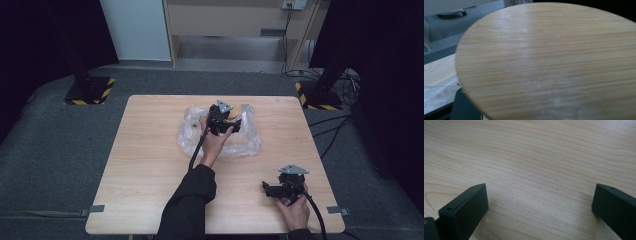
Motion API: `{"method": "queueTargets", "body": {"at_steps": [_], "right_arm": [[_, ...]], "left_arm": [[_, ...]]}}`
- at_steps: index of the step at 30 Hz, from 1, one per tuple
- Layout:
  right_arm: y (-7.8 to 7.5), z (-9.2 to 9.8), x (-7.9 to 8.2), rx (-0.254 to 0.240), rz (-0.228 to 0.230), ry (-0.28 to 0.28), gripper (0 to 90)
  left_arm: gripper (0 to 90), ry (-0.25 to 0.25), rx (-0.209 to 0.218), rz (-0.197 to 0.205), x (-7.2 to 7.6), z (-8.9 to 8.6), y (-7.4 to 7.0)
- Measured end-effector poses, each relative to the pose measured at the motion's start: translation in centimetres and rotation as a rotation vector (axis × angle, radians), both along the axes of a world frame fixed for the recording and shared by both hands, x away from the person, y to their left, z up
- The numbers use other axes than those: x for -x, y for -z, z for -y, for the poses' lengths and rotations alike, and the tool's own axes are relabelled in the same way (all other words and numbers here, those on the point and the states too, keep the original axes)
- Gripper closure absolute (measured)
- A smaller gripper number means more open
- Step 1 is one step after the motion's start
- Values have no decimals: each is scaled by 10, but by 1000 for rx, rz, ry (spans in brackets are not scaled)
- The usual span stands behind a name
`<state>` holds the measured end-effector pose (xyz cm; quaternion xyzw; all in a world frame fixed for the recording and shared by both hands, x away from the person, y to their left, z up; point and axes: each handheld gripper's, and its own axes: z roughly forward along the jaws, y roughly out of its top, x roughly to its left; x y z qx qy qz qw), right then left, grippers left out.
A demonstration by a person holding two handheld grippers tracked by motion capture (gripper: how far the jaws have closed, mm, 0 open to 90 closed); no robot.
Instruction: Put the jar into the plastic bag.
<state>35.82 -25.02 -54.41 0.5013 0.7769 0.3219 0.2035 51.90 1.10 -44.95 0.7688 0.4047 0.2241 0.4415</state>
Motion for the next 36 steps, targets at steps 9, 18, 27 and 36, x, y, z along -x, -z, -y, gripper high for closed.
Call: {"method": "queueTargets", "body": {"at_steps": [9,18,27,36], "right_arm": [[0,0,0,0,-1,1,6],[0,0,0,0,-1,1,6],[0,0,0,0,-1,1,6],[0,0,0,-1,-1,1,6]], "left_arm": [[260,-25,-7,-19,-11,1,12],[260,-42,-40,-31,-19,5,27],[260,-75,-71,-46,-20,4,37],[259,-96,-51,-61,-19,-4,49]]}}
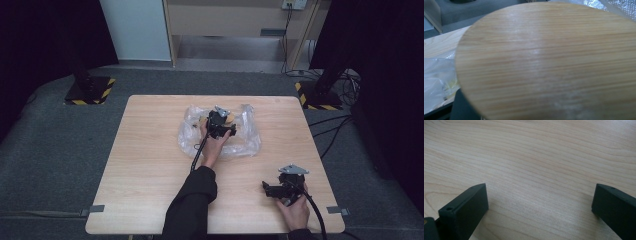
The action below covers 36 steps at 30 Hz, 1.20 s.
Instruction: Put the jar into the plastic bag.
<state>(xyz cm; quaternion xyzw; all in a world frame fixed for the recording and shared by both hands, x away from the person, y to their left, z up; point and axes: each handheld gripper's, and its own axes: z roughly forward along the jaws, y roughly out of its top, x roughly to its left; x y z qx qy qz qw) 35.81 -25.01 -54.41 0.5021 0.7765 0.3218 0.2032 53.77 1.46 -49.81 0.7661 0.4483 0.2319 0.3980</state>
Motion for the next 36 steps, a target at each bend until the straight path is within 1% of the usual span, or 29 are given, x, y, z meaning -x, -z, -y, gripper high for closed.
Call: {"method": "queueTargets", "body": {"at_steps": [4,7,9,10,13,19,21,25,28,30,31,33,36], "right_arm": [[0,0,0,1,1,-1,6],[0,0,0,1,1,-1,6],[0,0,0,0,0,0,6],[0,0,0,0,0,0,6],[0,0,0,1,1,-1,6],[0,0,0,0,1,-1,6],[0,0,0,1,1,-1,6],[0,0,0,1,1,-1,6],[0,0,0,0,0,0,6],[0,0,0,1,0,0,6],[0,0,0,0,0,0,6],[0,0,0,0,0,0,6],[0,0,0,1,0,0,6]], "left_arm": [[259,-9,21,2,2,-3,2],[258,-5,19,-8,3,-5,2],[253,-15,16,0,4,-5,2],[227,-15,18,6,5,-6,1],[189,-16,10,13,6,-5,0],[143,-12,13,2,8,-11,1],[137,-5,19,-10,9,-13,2],[142,6,26,-8,15,-17,2],[141,11,32,2,19,-19,0],[142,15,45,19,23,-21,-3],[143,18,51,21,24,-22,-4],[142,22,51,32,27,-23,-8],[145,26,63,55,32,-26,-14]]}}
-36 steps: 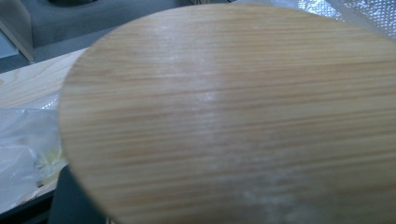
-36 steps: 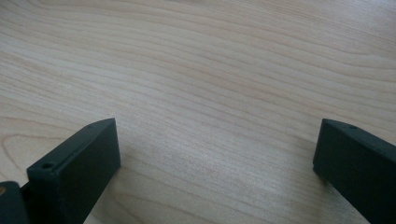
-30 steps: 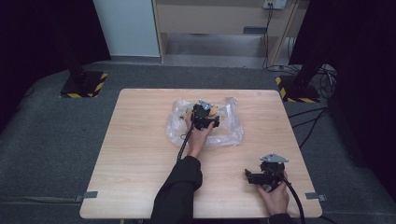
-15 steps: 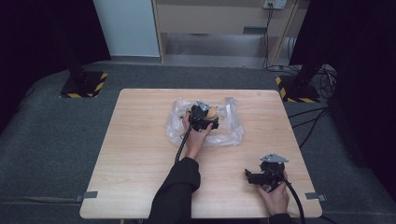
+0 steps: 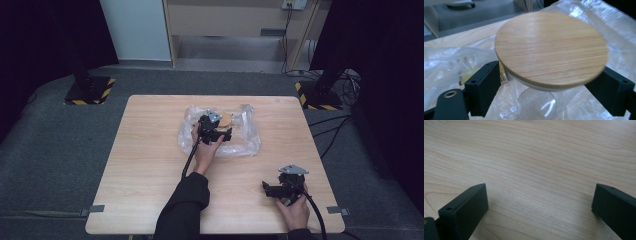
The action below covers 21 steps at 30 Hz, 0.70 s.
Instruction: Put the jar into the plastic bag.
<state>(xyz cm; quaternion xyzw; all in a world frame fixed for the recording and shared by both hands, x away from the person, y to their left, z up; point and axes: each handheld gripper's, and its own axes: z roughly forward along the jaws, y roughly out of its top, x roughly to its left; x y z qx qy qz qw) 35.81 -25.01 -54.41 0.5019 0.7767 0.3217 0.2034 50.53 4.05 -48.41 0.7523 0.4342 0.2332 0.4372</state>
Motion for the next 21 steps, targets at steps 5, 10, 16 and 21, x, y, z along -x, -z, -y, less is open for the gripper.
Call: {"method": "queueTargets", "body": {"at_steps": [5,10,16,21], "right_arm": [[0,0,0,0,0,0,6],[0,0,0,1,0,-1,6],[0,0,0,0,1,0,6],[0,0,0,0,0,0,6]], "left_arm": [[148,13,17,18,9,-6,-4],[152,29,57,23,19,-13,-6],[155,61,85,51,36,-19,-16],[154,82,90,76,55,-28,-27]]}}
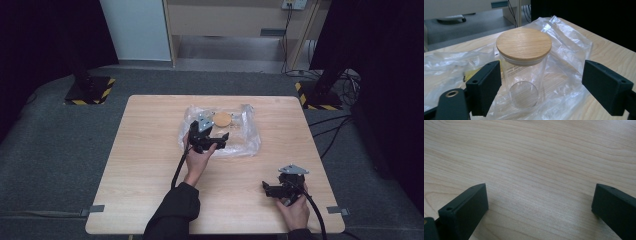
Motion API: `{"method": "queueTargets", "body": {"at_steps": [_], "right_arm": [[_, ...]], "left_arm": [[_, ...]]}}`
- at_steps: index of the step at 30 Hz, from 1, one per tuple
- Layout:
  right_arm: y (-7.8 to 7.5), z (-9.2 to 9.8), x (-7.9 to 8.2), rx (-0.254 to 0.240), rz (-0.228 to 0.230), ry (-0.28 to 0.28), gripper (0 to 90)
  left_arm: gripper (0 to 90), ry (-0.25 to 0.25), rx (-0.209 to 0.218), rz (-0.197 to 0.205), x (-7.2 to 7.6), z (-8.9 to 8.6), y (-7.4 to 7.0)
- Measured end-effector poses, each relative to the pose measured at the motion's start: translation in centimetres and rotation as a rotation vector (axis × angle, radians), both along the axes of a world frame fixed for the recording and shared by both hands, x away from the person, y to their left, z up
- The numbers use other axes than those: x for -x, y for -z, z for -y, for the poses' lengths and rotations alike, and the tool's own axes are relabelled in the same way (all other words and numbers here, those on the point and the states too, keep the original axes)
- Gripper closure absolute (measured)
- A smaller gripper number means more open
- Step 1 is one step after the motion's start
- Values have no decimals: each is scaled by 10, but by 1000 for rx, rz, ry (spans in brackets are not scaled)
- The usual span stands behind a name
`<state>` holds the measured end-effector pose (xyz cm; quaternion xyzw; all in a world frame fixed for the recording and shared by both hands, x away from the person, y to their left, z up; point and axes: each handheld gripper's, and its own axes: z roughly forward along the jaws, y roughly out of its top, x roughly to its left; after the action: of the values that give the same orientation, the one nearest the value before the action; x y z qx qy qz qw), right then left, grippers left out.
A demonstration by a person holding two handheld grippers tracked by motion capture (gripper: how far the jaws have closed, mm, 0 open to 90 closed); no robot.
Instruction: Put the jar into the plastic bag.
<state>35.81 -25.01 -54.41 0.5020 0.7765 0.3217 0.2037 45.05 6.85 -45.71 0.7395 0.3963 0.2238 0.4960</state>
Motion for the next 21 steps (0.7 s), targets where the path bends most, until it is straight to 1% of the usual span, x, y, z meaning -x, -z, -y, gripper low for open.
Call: {"method": "queueTargets", "body": {"at_steps": [1,3,7,10,13,15,20,21], "right_arm": [[0,0,0,0,0,0,6],[0,0,0,0,0,0,6],[0,0,0,0,0,0,6],[0,0,0,0,0,0,6],[0,0,0,0,0,0,6],[0,0,0,0,0,0,6],[0,0,0,0,0,0,6],[0,0,0,0,0,0,6]], "left_arm": [[154,2,6,2,3,-2,-2],[154,-3,4,14,10,-8,-6],[153,-5,14,25,23,-17,-9],[153,-10,29,28,33,-25,-11],[153,-19,65,32,43,-35,-12],[154,-20,80,35,48,-40,-12],[154,-19,97,45,59,-53,-13],[154,-19,95,44,61,-55,-13]]}}
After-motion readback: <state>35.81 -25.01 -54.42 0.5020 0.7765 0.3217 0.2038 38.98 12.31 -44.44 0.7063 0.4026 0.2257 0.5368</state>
